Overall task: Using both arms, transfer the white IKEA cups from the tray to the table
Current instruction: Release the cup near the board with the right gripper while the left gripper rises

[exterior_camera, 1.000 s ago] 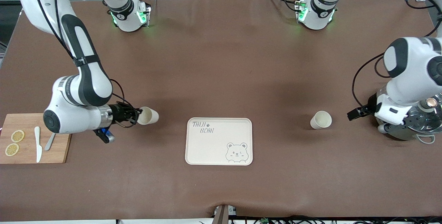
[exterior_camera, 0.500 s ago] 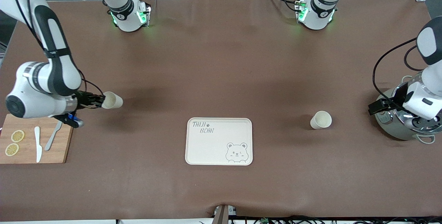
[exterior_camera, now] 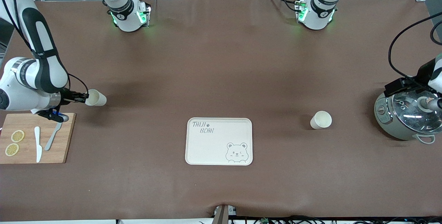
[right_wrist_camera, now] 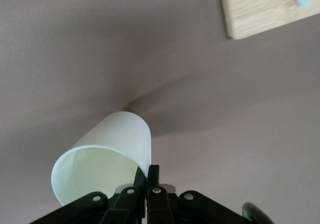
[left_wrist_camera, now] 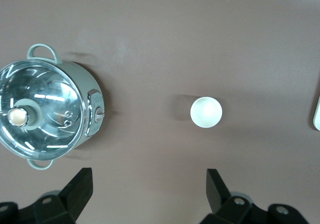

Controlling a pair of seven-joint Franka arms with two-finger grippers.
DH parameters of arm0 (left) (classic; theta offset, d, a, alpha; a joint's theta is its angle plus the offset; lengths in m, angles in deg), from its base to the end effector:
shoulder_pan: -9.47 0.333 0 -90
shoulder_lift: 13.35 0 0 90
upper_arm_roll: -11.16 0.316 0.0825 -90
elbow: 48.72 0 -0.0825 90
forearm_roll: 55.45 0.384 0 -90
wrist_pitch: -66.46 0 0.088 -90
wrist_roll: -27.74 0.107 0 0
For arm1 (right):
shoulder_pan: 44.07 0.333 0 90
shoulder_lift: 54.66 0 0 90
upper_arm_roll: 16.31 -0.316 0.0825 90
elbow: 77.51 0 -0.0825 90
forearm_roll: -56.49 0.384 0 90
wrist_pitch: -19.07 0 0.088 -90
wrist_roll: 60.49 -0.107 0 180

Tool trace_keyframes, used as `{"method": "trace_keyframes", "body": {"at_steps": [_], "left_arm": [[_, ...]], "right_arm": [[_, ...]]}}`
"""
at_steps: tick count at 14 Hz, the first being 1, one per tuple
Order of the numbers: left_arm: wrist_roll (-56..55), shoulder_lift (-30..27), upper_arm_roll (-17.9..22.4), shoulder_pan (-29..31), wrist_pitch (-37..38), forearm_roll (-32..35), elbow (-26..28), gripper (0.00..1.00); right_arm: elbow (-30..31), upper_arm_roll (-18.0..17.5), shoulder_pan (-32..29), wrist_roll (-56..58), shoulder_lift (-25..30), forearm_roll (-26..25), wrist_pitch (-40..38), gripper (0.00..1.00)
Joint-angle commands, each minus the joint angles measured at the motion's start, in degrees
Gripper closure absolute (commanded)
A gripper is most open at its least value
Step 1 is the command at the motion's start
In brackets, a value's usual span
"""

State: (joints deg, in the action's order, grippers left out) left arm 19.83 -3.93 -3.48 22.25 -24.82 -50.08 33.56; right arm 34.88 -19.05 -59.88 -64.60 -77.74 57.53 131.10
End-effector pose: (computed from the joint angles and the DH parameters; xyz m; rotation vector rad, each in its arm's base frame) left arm 0.6056 0.0031 0.5977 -3.0849 -0.1647 -0.0036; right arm 0.5516 -0.1273 0.2426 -2.9768 0.4653 0.6185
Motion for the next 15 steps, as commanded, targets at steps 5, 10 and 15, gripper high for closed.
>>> {"method": "trace_keyframes", "body": {"at_steps": [5, 10, 15], "left_arm": [[1.0, -7.2, -1.4, -1.0, 6.5, 0.0, 1.3, 0.0], [-0.1, -12.9, 8.0, -12.3, 5.5, -1.8, 8.2, 0.0], [-0.1, -14.8, 8.8, -12.8, 4.4, -2.6, 10.4, 0.0]], "right_arm": [[1.7, -0.8, -0.4, 0.2, 0.0, -1.2, 0.7, 0.76], [1.2, -0.8, -0.3, -0.3, 0.2, -1.1, -0.2, 0.0], [-8.1, -1.2, 1.9, -0.6, 0.1, -1.0, -18.6, 0.0]]}}
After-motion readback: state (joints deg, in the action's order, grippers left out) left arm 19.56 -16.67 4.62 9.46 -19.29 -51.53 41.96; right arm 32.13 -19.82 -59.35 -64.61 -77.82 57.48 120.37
